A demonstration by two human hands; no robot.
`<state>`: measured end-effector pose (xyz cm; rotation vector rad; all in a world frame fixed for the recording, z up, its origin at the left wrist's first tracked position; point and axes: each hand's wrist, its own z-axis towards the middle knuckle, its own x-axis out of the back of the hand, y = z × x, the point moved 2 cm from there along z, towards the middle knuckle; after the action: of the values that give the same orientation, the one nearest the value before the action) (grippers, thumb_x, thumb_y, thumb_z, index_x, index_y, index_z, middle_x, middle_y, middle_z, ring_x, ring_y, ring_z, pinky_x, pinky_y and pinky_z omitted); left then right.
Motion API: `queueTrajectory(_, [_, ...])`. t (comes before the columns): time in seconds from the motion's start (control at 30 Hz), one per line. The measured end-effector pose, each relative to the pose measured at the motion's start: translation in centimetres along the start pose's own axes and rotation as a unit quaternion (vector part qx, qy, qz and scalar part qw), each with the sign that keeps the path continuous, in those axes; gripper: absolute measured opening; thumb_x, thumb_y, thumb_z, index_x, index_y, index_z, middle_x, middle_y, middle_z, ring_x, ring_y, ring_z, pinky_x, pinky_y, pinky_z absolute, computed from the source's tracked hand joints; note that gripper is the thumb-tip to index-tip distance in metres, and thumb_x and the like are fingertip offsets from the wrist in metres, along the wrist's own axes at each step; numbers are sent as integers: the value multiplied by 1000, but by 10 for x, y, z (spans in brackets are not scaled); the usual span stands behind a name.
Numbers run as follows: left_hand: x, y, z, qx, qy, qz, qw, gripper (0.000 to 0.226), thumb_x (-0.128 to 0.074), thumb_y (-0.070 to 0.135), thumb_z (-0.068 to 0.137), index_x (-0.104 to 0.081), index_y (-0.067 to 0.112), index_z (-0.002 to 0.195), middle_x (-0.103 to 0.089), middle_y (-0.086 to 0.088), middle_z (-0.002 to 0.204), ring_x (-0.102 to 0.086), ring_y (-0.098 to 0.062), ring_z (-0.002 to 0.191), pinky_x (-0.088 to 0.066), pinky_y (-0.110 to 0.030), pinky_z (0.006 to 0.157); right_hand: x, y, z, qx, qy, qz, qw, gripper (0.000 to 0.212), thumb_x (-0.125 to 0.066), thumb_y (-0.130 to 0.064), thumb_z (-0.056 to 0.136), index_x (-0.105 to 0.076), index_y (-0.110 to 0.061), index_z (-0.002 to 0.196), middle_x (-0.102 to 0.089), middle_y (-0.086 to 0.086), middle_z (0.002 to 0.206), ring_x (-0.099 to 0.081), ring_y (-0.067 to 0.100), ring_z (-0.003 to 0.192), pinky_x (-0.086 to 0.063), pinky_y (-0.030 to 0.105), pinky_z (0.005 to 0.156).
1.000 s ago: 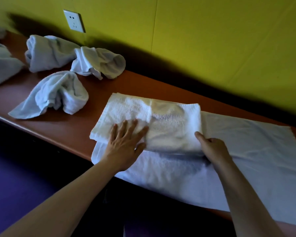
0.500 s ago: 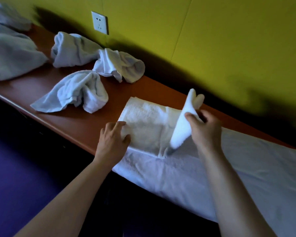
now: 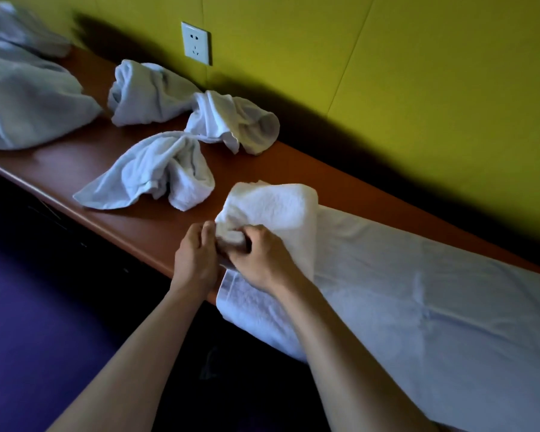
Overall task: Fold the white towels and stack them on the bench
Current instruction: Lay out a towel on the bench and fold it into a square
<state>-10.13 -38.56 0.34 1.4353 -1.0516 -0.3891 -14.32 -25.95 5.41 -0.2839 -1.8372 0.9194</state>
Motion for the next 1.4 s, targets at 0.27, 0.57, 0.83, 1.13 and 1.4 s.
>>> queueTrajectory(0.27, [-7, 18, -5, -44, -111, 9, 993, 62, -61, 48, 85, -48, 27, 141, -61, 11, 120, -57, -11, 113, -44, -31, 94, 50, 57, -18, 4, 244, -112, 963, 36, -64, -50, 89, -64, -25, 114, -64, -2, 106, -59, 15, 98, -54, 36, 86])
queueTrajectory(0.57, [-18, 42, 1, -164, -108, -35, 980, 77, -48, -16, 78, -53, 41, 130, -61, 15, 124, -57, 7, 116, -47, -12, 85, 31, 85, -16, -99, 278, 43, 954, 46, -65, -39, 92, -40, -25, 128, -51, 1, 119, -59, 24, 104, -54, 35, 85])
queueTrajectory(0.83, [-21, 22, 15, -34, -47, 184, 981, 40, -62, 27, 88, -52, 13, 124, -60, -1, 112, -55, -27, 107, -39, -32, 82, 33, 91, -11, -185, 250, 93, 946, 61, -66, -54, 88, -43, -14, 128, -57, 6, 119, -61, 25, 102, -47, 31, 77])
queueTrajectory(1.13, [-23, 40, 24, 139, -83, 82, 983, 57, -86, 44, 72, -64, 1, 101, -64, -8, 89, -61, -21, 74, -42, -29, 52, 49, 86, 3, -190, 174, 398, 880, 40, -74, -29, 87, -63, -11, 121, -68, 10, 116, -67, 29, 98, -59, 48, 87])
queueTrajectory(1.4, [-26, 74, -3, 3, -66, 29, 997, 35, -80, 32, 81, -64, 7, 101, -64, -1, 83, -58, -13, 70, -42, -27, 55, 82, 82, -18, -117, 192, 446, 866, 43, -78, -28, 83, -62, -26, 123, -70, -1, 115, -71, 21, 98, -61, 45, 85])
